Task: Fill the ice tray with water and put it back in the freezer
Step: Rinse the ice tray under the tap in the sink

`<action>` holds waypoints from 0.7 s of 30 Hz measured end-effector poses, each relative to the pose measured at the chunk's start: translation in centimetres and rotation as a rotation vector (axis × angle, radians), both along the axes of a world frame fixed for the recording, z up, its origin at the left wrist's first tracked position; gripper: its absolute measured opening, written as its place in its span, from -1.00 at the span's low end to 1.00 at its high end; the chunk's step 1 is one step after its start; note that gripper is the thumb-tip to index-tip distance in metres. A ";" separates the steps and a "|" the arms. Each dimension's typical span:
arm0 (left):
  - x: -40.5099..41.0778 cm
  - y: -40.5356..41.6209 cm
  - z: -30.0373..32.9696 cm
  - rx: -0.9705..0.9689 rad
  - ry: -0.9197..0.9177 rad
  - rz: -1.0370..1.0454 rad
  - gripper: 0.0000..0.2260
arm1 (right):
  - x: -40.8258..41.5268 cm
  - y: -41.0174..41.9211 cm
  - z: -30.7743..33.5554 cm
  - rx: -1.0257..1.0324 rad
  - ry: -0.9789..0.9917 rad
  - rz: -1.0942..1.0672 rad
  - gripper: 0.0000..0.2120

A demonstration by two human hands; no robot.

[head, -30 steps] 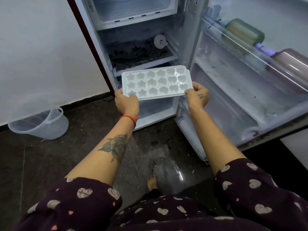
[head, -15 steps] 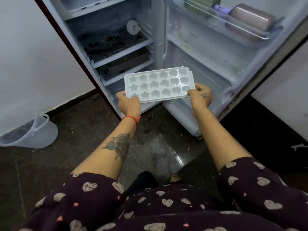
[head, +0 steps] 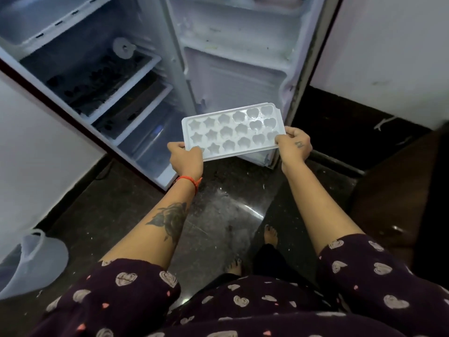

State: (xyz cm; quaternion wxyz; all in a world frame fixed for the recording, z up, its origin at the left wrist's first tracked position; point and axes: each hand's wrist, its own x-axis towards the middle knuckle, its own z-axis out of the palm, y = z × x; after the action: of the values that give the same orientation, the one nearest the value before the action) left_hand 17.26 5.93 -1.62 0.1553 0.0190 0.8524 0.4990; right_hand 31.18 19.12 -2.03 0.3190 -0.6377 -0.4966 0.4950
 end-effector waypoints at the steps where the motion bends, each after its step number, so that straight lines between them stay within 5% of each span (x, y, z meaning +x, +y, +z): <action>1: 0.5 -0.1 0.0 -0.004 -0.004 -0.028 -0.82 | 1.0 -0.5 -0.3 -0.005 -0.002 -0.028 -0.68; 9: 6.3 2.3 -0.4 -0.014 -0.035 -0.256 -0.76 | 10.4 -2.1 -0.8 -0.048 -0.070 -0.196 -0.81; 14: 11.3 5.0 -1.0 -0.004 -0.001 -0.455 -0.60 | 17.1 -2.3 -1.0 -0.078 -0.147 -0.254 -0.71; 21: 19.7 9.8 -0.9 0.064 -0.036 -0.686 -0.64 | 26.1 -1.6 -0.6 -0.067 -0.250 -0.444 -0.69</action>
State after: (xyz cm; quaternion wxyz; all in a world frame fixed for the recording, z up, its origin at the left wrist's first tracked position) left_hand 36.94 15.70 -2.53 0.3283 0.3006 0.7775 0.4443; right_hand 57.27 17.48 -2.59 0.3345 -0.7975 -0.3634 0.3464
